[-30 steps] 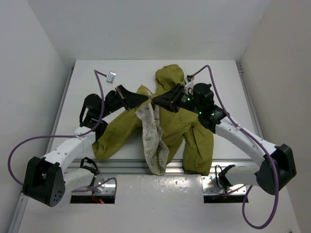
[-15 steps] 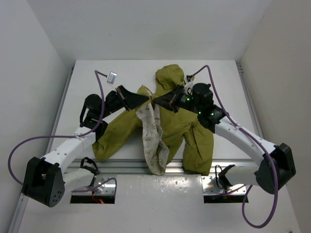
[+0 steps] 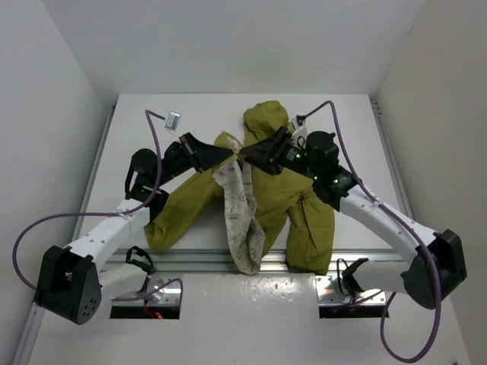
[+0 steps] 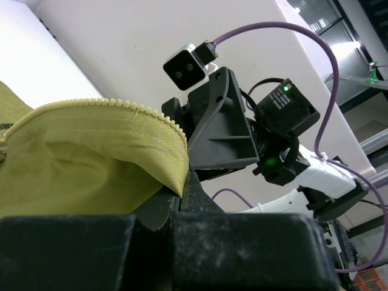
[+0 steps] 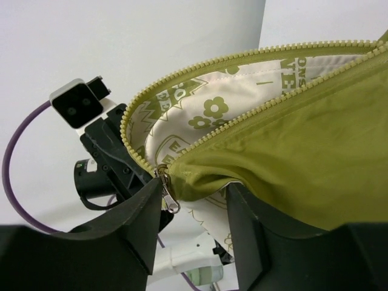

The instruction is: Zip up the jacket

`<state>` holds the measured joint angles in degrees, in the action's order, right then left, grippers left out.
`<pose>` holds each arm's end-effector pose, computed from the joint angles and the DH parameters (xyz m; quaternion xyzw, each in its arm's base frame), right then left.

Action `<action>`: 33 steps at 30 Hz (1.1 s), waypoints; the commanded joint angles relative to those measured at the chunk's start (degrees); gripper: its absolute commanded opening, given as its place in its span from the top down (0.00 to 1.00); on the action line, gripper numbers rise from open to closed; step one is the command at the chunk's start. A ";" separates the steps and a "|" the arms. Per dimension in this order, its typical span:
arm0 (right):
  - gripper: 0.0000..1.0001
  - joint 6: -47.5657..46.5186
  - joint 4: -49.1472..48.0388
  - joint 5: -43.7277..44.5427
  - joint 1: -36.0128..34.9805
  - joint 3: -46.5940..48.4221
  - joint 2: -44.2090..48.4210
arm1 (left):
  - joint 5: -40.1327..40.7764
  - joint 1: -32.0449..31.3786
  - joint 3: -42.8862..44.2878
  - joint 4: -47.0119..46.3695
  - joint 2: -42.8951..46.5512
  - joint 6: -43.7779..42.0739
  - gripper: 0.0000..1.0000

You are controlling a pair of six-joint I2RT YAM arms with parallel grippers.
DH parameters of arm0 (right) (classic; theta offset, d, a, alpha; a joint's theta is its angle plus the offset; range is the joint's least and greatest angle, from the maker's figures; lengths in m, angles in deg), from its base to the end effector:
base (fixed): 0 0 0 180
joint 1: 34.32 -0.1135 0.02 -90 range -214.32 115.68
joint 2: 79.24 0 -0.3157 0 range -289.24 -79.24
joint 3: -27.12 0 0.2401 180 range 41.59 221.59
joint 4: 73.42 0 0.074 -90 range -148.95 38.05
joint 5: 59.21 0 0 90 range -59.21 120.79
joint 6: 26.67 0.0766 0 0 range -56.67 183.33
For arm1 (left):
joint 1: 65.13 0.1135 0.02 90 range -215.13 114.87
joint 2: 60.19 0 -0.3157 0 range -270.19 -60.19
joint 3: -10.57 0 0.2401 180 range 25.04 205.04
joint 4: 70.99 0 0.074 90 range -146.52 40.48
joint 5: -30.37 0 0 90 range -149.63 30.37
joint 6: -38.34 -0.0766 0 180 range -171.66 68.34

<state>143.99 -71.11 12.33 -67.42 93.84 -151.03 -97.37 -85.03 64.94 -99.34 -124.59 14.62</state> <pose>0.2431 0.1874 0.3733 0.2021 0.7212 0.6116 0.2551 0.2170 -0.1284 0.3987 0.0228 0.6125 -0.6623 0.4308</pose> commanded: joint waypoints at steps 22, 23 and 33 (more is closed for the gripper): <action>1.00 1.43 -3.39 2.38 1.29 4.35 -1.86 | 0.56 -1.37 -0.88 -5.16 0.15 1.05 1.00; 1.00 1.34 -3.83 2.29 1.20 4.44 -1.69 | 0.56 -1.37 -0.88 -4.55 0.15 1.04 1.00; 1.00 -5.07 -8.84 -2.98 1.20 -1.44 3.40 | 3.02 0.91 2.90 -4.01 -2.30 0.95 1.00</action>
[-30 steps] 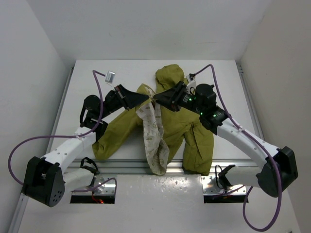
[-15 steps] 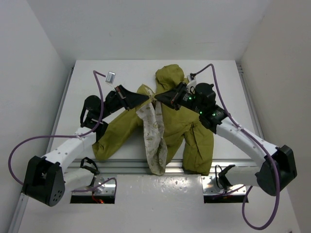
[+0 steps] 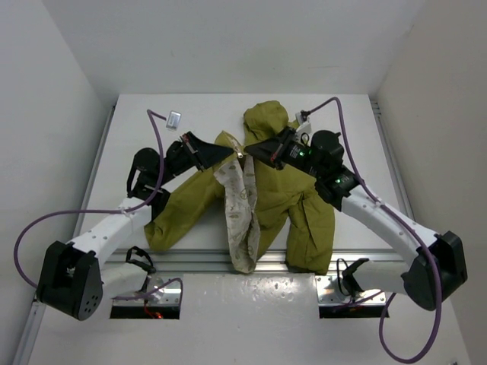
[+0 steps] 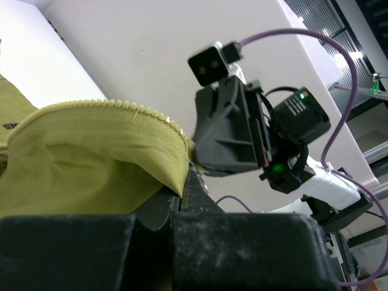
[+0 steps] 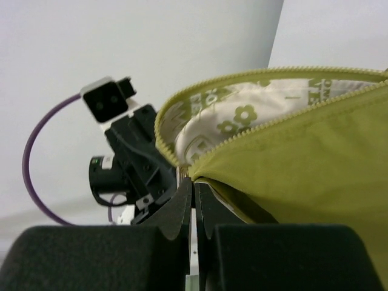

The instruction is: Zip up the jacket

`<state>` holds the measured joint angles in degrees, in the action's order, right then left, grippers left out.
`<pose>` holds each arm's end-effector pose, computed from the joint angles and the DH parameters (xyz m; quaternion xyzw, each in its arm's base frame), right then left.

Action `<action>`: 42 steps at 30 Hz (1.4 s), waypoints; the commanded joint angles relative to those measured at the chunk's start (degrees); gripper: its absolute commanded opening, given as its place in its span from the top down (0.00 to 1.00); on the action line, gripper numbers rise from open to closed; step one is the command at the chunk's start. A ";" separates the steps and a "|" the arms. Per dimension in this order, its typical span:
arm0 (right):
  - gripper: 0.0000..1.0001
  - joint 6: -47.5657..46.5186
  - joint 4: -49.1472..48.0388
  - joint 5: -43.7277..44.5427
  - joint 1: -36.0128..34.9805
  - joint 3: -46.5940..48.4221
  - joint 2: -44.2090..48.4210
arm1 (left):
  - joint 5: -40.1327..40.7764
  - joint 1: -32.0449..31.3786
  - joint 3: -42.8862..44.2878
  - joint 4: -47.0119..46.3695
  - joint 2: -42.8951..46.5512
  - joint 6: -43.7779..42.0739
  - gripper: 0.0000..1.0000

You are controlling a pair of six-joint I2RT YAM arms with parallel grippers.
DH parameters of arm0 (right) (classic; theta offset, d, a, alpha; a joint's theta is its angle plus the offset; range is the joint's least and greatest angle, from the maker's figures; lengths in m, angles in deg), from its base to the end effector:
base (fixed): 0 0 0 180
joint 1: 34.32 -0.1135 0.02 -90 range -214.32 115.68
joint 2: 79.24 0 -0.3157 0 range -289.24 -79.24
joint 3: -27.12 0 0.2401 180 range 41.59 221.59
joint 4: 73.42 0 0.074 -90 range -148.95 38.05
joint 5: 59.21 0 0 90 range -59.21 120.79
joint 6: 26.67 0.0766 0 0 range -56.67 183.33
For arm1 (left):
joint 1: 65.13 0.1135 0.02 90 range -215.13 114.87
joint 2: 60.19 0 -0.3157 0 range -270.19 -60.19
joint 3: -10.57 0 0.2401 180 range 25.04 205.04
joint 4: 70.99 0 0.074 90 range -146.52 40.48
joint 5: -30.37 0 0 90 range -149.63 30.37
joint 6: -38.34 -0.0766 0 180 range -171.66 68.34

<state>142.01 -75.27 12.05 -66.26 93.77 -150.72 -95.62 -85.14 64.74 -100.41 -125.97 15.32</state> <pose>0.2461 0.1824 0.3850 0.1810 0.7013 0.6257 0.2895 0.2243 -0.1296 0.3947 0.0057 0.6134 -0.6610 0.4322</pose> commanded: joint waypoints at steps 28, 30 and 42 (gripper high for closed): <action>1.00 -23.04 -4.34 -18.00 -0.31 -6.13 7.41 | -2.86 0.94 8.46 13.58 -1.02 -19.50 1.00; 1.00 -23.91 -4.08 -18.34 -0.05 -7.00 8.11 | -3.48 0.94 8.46 17.08 0.73 -25.11 1.00; 1.00 -24.09 -3.99 -19.58 2.67 -11.22 11.80 | -5.32 -0.12 8.99 36.32 7.42 -54.40 0.31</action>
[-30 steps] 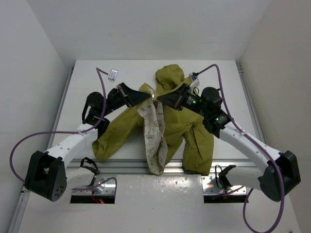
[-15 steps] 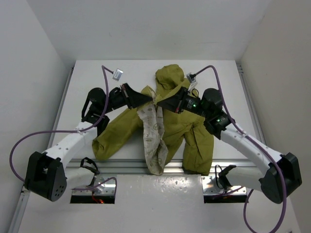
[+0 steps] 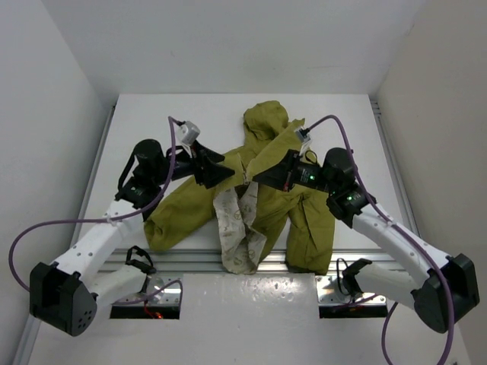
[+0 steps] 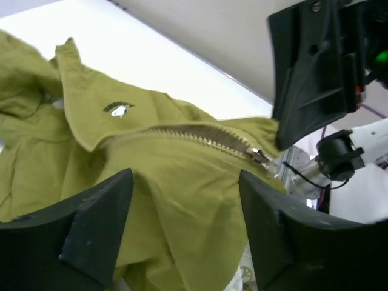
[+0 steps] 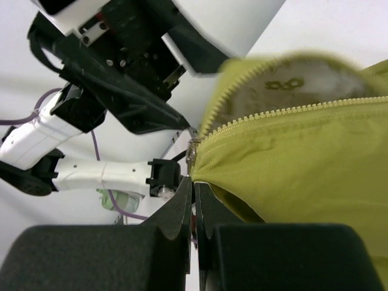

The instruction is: Zip up the jacket

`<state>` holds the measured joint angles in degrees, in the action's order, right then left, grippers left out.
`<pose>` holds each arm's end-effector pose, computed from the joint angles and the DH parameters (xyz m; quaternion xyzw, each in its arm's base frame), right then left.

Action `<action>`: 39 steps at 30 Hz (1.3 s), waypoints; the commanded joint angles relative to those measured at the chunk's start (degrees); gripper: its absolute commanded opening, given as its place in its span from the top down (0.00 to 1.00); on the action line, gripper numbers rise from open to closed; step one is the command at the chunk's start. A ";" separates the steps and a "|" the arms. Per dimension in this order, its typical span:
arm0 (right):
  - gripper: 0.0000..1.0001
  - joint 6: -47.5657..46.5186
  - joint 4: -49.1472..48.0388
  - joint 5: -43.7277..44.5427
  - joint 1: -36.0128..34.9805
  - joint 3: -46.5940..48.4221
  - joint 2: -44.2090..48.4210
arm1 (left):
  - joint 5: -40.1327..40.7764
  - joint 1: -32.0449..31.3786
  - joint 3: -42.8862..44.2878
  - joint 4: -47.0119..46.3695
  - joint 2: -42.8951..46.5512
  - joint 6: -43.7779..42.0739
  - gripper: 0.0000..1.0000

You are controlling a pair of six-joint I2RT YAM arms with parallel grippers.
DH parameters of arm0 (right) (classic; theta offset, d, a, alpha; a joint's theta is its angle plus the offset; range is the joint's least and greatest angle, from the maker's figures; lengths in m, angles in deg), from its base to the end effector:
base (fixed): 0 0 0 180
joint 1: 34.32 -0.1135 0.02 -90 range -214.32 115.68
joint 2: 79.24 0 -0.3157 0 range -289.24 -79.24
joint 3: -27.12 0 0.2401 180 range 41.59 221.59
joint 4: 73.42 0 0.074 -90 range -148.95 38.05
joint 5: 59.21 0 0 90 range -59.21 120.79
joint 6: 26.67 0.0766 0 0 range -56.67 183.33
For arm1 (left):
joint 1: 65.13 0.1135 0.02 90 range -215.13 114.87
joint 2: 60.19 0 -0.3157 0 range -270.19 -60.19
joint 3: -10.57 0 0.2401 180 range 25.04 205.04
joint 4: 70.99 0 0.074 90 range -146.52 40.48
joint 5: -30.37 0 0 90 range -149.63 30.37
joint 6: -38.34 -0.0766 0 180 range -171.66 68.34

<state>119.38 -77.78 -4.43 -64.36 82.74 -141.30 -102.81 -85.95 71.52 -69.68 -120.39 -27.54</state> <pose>0.1918 0.1620 0.3605 -0.0502 0.7158 0.6108 0.3349 0.1992 -0.1318 0.3893 0.2398 0.6679 -0.4917 0.5047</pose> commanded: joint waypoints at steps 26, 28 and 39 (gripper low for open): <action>1.00 -1.74 6.35 3.05 -0.63 3.06 1.42 | 14.43 -21.00 6.17 18.87 8.00 -36.51 0.48; 1.00 -1.56 6.61 3.67 -0.81 3.32 1.16 | 17.84 -22.42 6.17 19.41 7.38 -37.13 0.49; 1.00 1.77 5.82 4.81 -0.98 3.94 0.28 | 34.72 -28.31 5.64 18.36 5.80 -37.13 0.47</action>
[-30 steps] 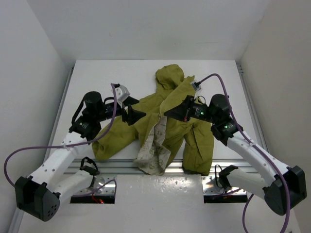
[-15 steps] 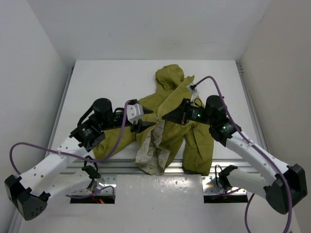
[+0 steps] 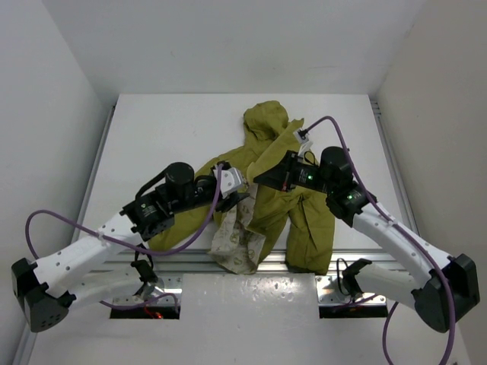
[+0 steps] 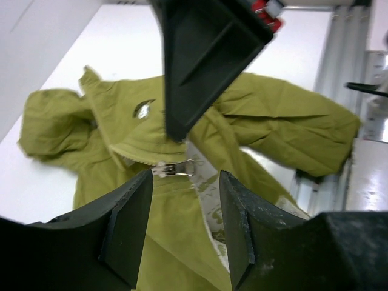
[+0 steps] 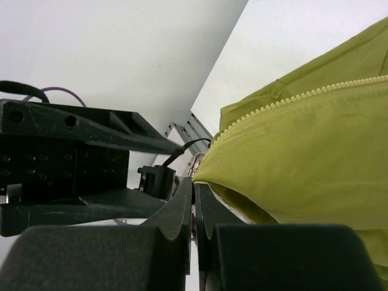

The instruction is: Zip up the jacket

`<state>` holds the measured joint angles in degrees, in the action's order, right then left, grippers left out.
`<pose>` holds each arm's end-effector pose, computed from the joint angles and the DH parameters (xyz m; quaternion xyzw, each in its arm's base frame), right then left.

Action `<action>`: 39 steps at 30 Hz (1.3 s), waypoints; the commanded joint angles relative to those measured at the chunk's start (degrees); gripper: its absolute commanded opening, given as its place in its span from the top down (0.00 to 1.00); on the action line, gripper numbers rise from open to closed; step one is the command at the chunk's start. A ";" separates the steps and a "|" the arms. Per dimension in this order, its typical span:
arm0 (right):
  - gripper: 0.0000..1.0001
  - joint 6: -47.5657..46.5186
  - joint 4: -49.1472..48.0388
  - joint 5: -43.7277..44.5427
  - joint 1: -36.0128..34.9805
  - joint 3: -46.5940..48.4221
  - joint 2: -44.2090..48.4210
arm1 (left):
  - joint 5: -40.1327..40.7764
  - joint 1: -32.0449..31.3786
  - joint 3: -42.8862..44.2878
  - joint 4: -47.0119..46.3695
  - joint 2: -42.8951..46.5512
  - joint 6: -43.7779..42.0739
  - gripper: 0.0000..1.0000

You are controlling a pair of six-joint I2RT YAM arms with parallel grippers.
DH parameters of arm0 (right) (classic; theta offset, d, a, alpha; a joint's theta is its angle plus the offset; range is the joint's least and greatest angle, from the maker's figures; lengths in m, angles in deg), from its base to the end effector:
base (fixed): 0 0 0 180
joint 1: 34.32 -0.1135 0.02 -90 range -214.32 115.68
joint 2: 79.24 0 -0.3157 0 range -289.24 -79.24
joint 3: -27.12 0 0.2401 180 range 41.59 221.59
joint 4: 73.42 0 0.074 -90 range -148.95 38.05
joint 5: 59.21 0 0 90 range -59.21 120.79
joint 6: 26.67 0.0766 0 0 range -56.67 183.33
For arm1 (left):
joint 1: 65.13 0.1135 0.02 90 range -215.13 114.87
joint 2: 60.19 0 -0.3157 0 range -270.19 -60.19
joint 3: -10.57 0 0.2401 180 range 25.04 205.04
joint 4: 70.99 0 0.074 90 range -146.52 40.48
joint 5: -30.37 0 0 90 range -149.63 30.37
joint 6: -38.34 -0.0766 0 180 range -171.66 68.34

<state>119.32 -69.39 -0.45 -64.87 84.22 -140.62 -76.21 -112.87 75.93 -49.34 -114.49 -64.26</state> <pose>0.1919 0.1594 0.3525 -0.0114 0.7494 0.5800 0.3190 0.1293 -0.1748 0.3888 0.4622 0.6119 -0.2966 0.5692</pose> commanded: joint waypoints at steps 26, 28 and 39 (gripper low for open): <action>1.00 3.16 -4.24 0.84 -0.31 2.37 -0.14 | 4.44 -2.44 0.08 -4.02 -0.72 0.20 0.52; 1.00 3.51 -4.68 0.66 -0.30 2.37 -0.05 | 4.98 -2.44 0.08 -4.02 -1.24 0.74 0.52; 1.00 3.34 -5.47 -0.48 -0.48 2.37 0.65 | 9.81 -2.44 0.08 -4.54 -2.30 1.88 0.65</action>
<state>122.49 -70.96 -0.30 -64.87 84.22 -141.23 -68.17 -114.67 75.74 -51.87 -116.72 -63.14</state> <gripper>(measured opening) 0.009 0.361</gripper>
